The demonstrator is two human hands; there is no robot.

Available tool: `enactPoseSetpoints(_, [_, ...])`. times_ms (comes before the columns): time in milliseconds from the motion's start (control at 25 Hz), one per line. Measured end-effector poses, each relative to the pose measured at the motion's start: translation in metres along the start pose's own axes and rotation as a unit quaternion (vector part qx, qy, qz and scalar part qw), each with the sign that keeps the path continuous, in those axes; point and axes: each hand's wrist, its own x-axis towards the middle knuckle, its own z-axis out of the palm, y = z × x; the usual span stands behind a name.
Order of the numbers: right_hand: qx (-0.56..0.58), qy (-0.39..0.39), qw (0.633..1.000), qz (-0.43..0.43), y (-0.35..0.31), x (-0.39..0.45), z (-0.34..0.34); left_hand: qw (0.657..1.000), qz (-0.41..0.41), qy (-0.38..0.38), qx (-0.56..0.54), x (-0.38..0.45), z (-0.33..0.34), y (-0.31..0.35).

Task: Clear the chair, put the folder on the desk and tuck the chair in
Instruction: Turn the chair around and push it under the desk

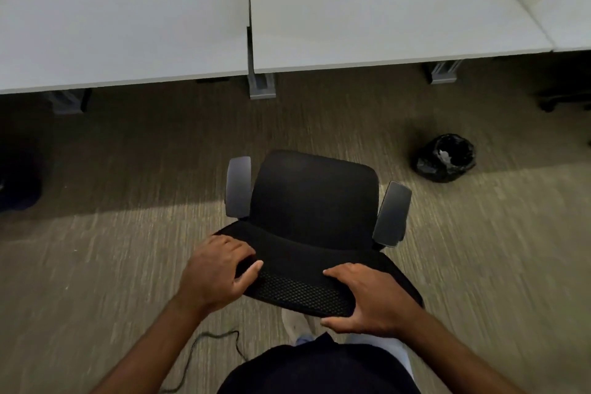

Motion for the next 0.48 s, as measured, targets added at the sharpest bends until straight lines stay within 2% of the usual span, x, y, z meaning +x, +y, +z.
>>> enactPoseSetpoints(160, [-0.031, 0.022, 0.998, 0.052, 0.023, -0.018, -0.010, 0.998, 0.057, -0.039, 0.014, 0.005, 0.008, 0.021])
enactPoseSetpoints(280, [-0.054, 0.045, 0.994, 0.081, 0.031, -0.026, -0.015, 0.995, 0.088, -0.042, 0.019, 0.016, 0.009, 0.033])
enactPoseSetpoints(400, [-0.067, 0.068, 0.991, 0.098, 0.039, -0.028, -0.020, 0.992, 0.116, -0.043, 0.021, 0.032, 0.006, 0.041])
enactPoseSetpoints(480, [-0.075, 0.083, 0.989, 0.100, 0.046, -0.026, -0.027, 0.989, 0.132, -0.070, 0.020, 0.049, 0.004, 0.045])
